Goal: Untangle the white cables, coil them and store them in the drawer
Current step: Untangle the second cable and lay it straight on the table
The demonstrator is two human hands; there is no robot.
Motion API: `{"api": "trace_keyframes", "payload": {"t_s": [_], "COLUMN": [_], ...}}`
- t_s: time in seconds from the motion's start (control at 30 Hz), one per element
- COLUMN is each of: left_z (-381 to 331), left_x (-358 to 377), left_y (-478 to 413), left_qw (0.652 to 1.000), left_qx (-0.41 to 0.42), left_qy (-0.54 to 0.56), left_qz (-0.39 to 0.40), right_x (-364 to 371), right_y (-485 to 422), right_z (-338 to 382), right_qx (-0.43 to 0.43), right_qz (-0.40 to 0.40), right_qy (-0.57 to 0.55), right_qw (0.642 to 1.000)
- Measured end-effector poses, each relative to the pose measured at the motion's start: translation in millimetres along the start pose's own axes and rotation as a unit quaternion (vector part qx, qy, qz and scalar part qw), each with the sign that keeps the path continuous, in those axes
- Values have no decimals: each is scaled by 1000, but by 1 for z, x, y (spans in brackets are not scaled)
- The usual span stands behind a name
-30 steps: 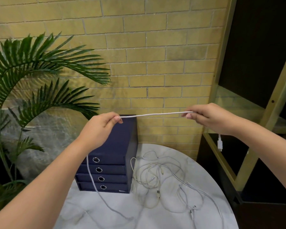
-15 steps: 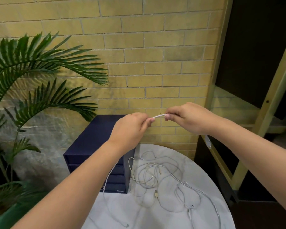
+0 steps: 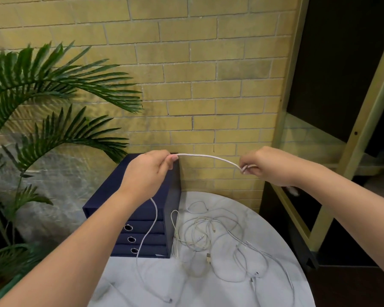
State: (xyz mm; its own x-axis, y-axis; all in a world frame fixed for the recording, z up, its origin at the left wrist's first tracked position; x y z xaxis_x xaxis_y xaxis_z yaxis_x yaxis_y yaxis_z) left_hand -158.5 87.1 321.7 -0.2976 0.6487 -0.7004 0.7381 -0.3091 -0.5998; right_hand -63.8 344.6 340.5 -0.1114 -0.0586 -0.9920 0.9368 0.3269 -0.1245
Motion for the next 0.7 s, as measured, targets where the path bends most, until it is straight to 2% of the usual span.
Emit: {"api": "trace_keyframes", "payload": {"t_s": [0.07, 0.13, 0.3, 0.4, 0.53, 0.63, 0.7], "left_z": [12, 22, 33, 15, -32, -57, -66], "left_x": [-5, -7, 4, 11, 20, 23, 22], "left_y": [0, 0, 5, 10, 7, 0, -3], "left_qw": [999, 999, 988, 977, 954, 939, 947], "left_qx": [-22, -37, -101, -108, -92, -86, -75], "left_qy": [24, 22, 34, 78, 181, 254, 247], "left_qz": [-2, 23, 112, 169, 223, 215, 190], "right_x": [3, 6, 6, 2, 5, 15, 17], "right_y": [6, 13, 16, 14, 8, 4, 2], "right_z": [-14, -21, -5, 1, 19, 29, 31], "right_qx": [22, 38, -7, -16, -31, -32, -19], "right_qz": [-3, -9, -77, -94, -61, -26, -58], "right_qy": [-29, -112, -297, -320, -376, -406, -424], "right_qw": [999, 993, 952, 943, 924, 913, 904]}}
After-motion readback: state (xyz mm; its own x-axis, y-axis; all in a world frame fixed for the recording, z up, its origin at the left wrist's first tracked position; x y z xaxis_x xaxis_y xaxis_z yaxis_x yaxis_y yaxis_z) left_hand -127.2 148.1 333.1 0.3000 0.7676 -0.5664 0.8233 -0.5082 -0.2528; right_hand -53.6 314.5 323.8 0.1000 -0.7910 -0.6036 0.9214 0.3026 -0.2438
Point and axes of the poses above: each hand's wrist, its own y-axis away from the middle knuckle, its own x-axis out of the palm, z = x × y, the point moved 4 cm from there along -y, towards the middle knuckle, and after that the axes turned 12 degrees about -x, right-handed, at the moved point
